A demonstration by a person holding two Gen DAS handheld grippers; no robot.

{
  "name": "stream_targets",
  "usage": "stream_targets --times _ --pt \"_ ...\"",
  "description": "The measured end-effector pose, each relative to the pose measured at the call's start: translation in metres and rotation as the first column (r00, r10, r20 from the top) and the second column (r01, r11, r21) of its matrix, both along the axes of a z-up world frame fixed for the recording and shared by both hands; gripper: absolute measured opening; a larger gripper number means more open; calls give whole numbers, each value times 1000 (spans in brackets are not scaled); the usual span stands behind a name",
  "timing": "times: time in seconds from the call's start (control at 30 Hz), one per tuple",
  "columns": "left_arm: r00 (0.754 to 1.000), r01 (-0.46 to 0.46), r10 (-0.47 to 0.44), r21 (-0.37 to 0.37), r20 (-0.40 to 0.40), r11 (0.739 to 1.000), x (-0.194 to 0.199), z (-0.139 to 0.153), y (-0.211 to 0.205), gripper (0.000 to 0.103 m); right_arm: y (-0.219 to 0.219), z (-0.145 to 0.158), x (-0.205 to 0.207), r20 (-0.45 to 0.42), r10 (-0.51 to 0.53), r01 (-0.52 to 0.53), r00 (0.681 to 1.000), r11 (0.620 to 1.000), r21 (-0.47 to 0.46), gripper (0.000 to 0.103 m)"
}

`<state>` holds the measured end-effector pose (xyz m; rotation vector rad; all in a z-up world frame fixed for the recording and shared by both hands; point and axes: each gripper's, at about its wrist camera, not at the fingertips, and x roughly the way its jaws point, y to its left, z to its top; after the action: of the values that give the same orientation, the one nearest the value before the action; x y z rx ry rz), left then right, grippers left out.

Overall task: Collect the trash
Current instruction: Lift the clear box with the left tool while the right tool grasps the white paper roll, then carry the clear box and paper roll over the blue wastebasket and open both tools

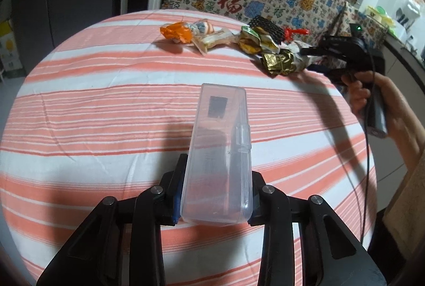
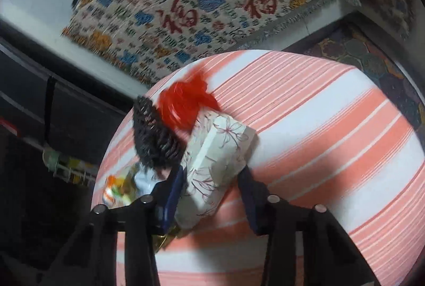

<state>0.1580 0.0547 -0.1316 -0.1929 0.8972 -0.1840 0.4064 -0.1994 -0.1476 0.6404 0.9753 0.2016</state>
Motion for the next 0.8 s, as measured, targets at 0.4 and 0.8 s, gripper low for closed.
stream_targets --times 0.4,0.8 --pt "998 65 -65 -40 21 997 -3 6 -33 35 -4 54 -145 -43 381 -370 923 856 -359 40" --pt "997 78 -79 19 17 997 -3 15 -45 45 4 31 -179 17 305 -272 952 872 -408 49"
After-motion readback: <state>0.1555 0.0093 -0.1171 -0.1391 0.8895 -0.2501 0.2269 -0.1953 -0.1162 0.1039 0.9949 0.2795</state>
